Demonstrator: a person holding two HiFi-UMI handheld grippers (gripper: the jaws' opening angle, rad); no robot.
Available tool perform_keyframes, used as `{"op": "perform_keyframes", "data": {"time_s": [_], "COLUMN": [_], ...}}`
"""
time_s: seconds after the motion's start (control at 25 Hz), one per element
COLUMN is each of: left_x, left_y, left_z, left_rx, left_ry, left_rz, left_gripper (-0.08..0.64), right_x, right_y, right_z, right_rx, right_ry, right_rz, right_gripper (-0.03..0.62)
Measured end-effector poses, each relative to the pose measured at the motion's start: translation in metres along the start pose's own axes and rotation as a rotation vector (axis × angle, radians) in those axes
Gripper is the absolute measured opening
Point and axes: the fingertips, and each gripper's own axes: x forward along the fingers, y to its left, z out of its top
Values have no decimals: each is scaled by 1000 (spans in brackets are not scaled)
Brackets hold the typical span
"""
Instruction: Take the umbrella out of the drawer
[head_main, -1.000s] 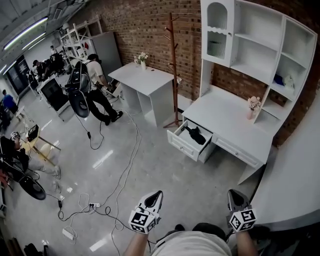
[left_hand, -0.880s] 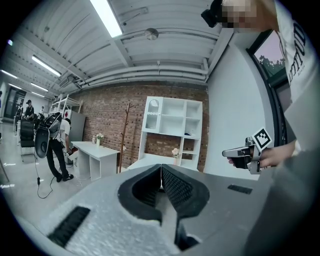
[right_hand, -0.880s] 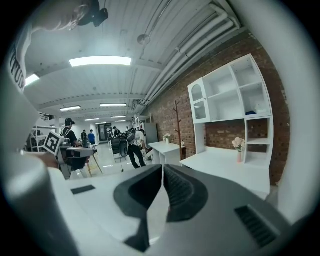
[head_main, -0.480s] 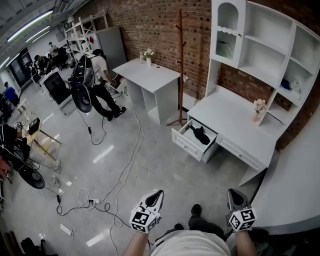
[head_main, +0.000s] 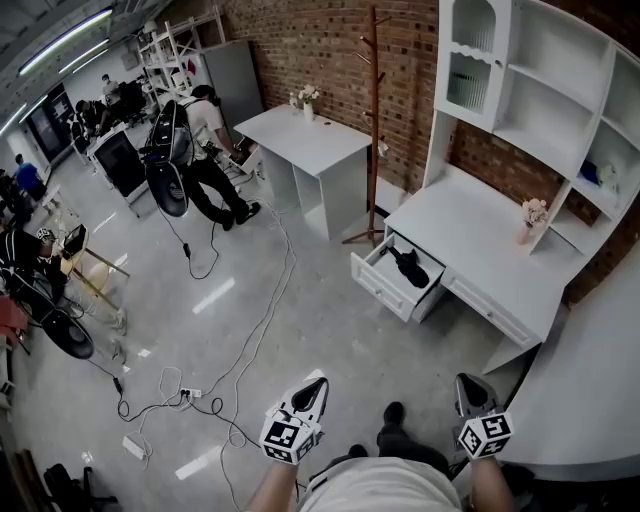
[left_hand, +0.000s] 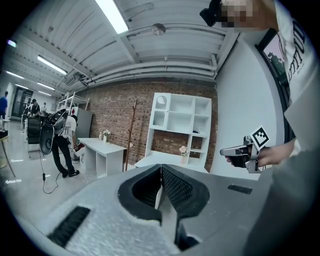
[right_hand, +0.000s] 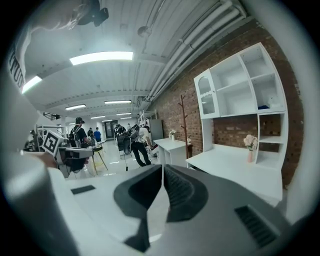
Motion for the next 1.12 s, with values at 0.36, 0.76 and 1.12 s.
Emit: {"op": "perform_keyframes", "data": {"time_s": [0.36,0.76,1.12], "left_x": [47,108,161], "left_y": [18,19,18], "left_z": [13,23,35], "left_rx": [-6,-4,-2], "left_ry": [-5,11,21], "left_rz": [39,44,51], "left_gripper": [26,26,26], "right_x": [46,85,116], "right_y": [-37,-86,-127], "right_z": [12,22,31], "right_rx": [1,20,36], "right_ry": [15,26,30], "right_rz": [26,33,49], "right_gripper": [31,31,31]}}
